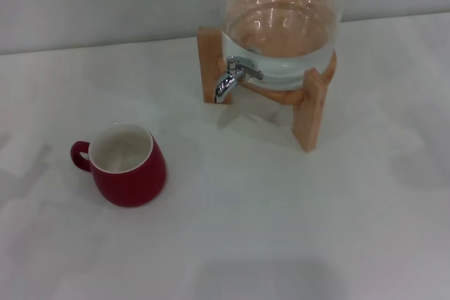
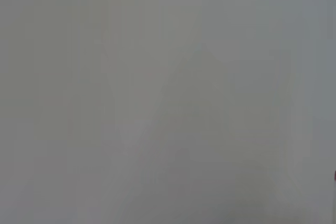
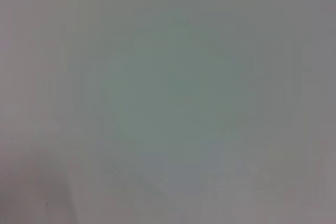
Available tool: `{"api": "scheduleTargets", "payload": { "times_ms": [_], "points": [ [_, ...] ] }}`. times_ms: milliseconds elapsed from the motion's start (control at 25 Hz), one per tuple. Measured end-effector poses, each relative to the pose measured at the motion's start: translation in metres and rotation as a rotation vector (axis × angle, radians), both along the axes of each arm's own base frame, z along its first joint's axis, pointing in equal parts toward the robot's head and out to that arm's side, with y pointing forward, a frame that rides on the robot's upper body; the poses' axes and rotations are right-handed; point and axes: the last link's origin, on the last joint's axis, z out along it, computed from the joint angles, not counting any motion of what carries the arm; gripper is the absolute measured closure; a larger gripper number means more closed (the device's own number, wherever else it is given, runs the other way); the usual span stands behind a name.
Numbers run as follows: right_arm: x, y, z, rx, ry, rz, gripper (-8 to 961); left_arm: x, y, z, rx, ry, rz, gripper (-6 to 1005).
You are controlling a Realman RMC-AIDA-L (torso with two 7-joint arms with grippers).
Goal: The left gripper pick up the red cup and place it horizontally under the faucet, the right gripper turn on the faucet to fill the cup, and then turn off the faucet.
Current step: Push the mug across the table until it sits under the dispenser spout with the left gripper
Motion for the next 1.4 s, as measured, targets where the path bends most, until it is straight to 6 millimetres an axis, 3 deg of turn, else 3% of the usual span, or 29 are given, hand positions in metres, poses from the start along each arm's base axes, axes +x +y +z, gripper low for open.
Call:
{"api": "scheduleTargets", "payload": {
  "times_ms": [600,840,1160,1400],
  "points": [
    [-0.001,0.003,0.002,0.002,-0.003,0.002,232,-0.038,-0.029,-0.029,-0.045,0.050,0.165,111],
    [-0.002,0.005,0.002,0.002,-0.005,0.007,232,-0.046,-0.022,-0.042,-0.109,0.123,0.223,112],
    [-0.002,0.004,0.001,0.002,-0.001,0.007,232,-0.039,-0.004,-0.057,-0.181,0.221,0.200,112],
    [-0.001,0.003,0.001,0.003,0.000,0.003,232,-0.037,-0.002,-0.061,-0.179,0.315,0.162,112]
  ]
}}
